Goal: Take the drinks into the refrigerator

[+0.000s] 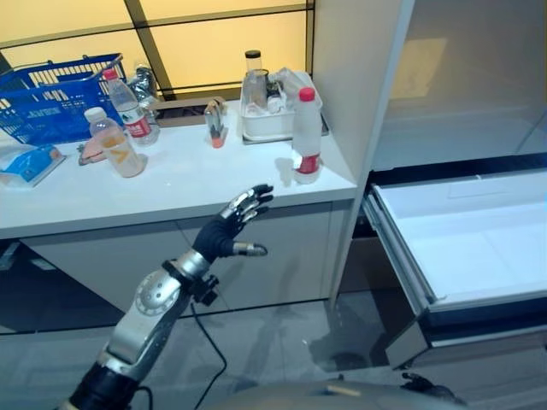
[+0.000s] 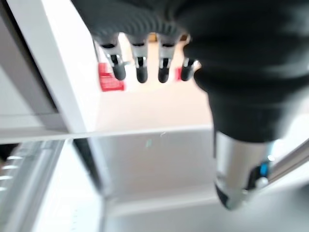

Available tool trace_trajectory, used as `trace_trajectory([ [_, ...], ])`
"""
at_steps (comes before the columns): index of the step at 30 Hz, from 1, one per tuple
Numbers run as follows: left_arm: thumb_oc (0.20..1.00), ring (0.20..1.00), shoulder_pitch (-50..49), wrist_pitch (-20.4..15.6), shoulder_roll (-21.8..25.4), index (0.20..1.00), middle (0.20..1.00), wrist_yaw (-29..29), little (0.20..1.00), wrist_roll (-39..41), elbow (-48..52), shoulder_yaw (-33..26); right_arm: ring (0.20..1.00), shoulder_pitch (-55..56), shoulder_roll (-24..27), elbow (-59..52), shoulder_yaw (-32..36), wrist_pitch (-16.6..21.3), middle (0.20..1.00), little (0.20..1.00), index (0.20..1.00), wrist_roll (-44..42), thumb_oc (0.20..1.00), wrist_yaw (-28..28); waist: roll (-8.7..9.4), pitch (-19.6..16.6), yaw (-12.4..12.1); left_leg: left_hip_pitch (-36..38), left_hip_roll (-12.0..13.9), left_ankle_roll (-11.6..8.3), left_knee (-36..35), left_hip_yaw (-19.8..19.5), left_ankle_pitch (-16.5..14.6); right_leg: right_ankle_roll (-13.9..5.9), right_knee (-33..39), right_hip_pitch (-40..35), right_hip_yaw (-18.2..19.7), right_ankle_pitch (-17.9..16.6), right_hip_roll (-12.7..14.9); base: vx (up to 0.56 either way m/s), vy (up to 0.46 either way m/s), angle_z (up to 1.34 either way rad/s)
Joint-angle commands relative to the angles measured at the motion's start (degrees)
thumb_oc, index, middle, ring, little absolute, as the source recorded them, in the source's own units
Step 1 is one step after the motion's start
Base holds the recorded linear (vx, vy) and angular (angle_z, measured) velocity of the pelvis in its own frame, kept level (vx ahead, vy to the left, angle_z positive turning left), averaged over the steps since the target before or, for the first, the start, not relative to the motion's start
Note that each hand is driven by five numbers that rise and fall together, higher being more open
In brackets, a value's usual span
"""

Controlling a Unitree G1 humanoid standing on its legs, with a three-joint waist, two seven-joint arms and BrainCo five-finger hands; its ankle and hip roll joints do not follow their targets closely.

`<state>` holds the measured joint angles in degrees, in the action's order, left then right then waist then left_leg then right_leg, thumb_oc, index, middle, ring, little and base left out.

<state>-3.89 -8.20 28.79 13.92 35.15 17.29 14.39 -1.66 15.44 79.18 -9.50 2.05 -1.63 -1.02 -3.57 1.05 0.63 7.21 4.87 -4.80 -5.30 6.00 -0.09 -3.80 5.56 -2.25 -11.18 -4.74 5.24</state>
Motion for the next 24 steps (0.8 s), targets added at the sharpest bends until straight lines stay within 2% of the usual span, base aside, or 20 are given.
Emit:
trace_trajectory([
  [1, 1.0, 1.0, 2.2, -3.9, -1.6, 1.0, 1.0, -3.1, 1.0, 6.3, 5.7, -4.4, 1.0, -3.5, -1.3, 3.5, -1.0, 0.3, 1.0, 1.0, 1.0, 0.9, 1.0, 0.6, 3.59, 1.7, 0.6, -1.4, -2.6, 1.77, 0.3, -0.3, -3.0, -4.99, -0.6, -3.1, -0.5, 1.5, 3.9, 0.0, 0.0, 0.0],
  [5, 1.0, 1.0, 0.9, -5.1, -4.6, 1.0, 1.0, -7.6, 1.0, 3.4, 3.8, -7.9, 1.0, -3.2, -1.4, 3.3, -0.6, 0.3, 1.0, 1.0, 1.0, 0.6, 1.0, 1.2, 3.73, 1.9, 0.5, -1.4, -2.7, 1.83, 0.3, -0.3, -3.0, -4.88, -0.6, -3.2, -0.5, 1.6, 3.8, 0.0, 0.0, 0.0],
  [13, 1.0, 1.0, 3.2, -4.4, -4.9, 1.0, 1.0, -14.8, 1.0, -6.1, -7.7, -13.9, 1.0, -3.5, -0.7, 2.1, -0.6, 0.3, 1.0, 1.0, 1.0, 0.2, 1.0, 2.1, 3.62, 1.6, 0.7, -1.3, -2.6, 1.75, 0.3, -0.2, -2.9, -4.77, -0.6, -3.4, -0.6, 1.8, 3.8, 0.0, 0.0, 0.0],
  [16, 1.0, 1.0, 5.1, -3.8, -4.3, 1.0, 1.0, -15.3, 1.0, -7.2, -10.6, -14.0, 1.0, -3.4, -0.5, 1.8, -0.6, 0.1, 1.0, 1.0, 1.0, 0.1, 1.0, 2.1, 3.54, 1.6, 0.8, -1.3, -2.6, 1.71, 0.3, -0.1, -2.9, -4.78, -0.6, -3.4, -0.6, 1.8, 3.7, 0.0, 0.0, 0.0],
  [17, 1.0, 1.0, 7.5, -3.0, -3.9, 1.0, 1.0, -15.9, 1.0, -8.2, -14.5, -13.5, 1.0, -3.2, -0.4, 1.6, -0.8, -0.2, 1.0, 1.0, 1.0, 0.1, 1.0, 2.1, 3.45, 1.4, 1.1, -1.3, -2.6, 1.66, 0.3, 0.0, -2.8, -4.82, -0.6, -3.3, -0.5, 1.8, 3.7, 0.0, 0.0, 0.0],
  [24, 1.0, 1.0, 18.8, 0.1, -0.8, 1.0, 1.0, -15.9, 1.0, -12.7, -27.4, -8.3, 1.0, -2.6, 0.0, 1.3, -1.5, -1.0, 1.0, 1.0, 1.0, -0.4, 1.0, 1.3, 2.98, 1.4, 2.5, -1.8, -2.6, 1.47, 0.3, 0.6, -2.5, -5.08, -0.6, -2.4, -0.2, 1.5, 3.7, 0.0, 0.0, -0.01],
])
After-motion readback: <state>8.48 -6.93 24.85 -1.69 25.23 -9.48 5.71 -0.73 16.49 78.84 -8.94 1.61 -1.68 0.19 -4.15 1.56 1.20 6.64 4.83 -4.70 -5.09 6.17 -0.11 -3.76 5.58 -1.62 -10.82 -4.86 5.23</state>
